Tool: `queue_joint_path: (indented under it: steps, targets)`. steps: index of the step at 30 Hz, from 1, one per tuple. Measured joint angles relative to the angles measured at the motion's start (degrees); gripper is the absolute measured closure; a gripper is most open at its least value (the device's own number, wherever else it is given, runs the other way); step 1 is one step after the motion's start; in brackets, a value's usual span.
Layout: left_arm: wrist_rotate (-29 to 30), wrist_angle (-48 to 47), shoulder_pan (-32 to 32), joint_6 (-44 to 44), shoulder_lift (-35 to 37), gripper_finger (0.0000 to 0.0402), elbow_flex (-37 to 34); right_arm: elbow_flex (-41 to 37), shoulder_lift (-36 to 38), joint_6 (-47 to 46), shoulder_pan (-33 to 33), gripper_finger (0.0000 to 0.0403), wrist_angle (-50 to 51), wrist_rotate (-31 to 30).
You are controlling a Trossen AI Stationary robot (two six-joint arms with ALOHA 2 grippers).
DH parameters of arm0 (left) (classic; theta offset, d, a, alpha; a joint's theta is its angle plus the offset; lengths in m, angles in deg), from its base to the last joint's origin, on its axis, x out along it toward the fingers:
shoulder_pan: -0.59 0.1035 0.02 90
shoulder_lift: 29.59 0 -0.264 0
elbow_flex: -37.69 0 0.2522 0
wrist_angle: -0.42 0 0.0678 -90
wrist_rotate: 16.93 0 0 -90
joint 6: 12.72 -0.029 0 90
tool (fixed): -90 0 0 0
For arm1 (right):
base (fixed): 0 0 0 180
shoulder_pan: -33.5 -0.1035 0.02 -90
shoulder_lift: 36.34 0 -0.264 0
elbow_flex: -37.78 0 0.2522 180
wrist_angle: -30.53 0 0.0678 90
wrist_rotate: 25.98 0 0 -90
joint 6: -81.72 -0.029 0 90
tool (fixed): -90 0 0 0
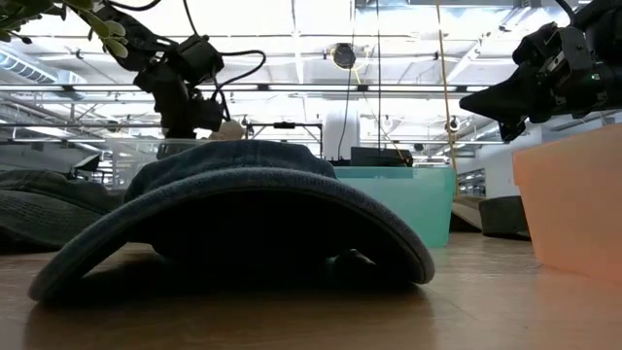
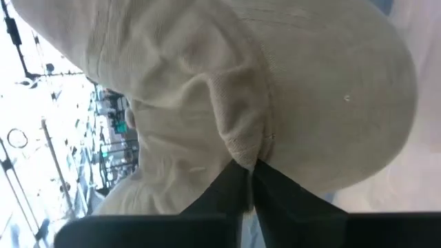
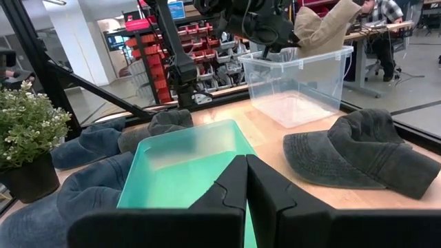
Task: Pick & Place hat
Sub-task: Put the left brown cap into the transparent bin
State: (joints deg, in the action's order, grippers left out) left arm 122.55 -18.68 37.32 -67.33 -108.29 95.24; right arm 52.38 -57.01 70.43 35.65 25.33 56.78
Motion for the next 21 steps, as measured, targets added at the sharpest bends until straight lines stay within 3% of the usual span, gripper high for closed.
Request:
queue_joint_path:
  steps: [13, 21]
  targets:
    - [-1.7, -3.6, -2.0, 1.4, 6.5, 0.0309, -0.1, 0.0, 0.0, 0.0, 0.0, 0.0403, 0.0, 0.0]
    - [-5.0, -12.3, -1.4, 8.5, 10.6, 0.0243, -0.1, 0.0, 0.0, 0.0, 0.0, 0.0403, 0.0, -0.1]
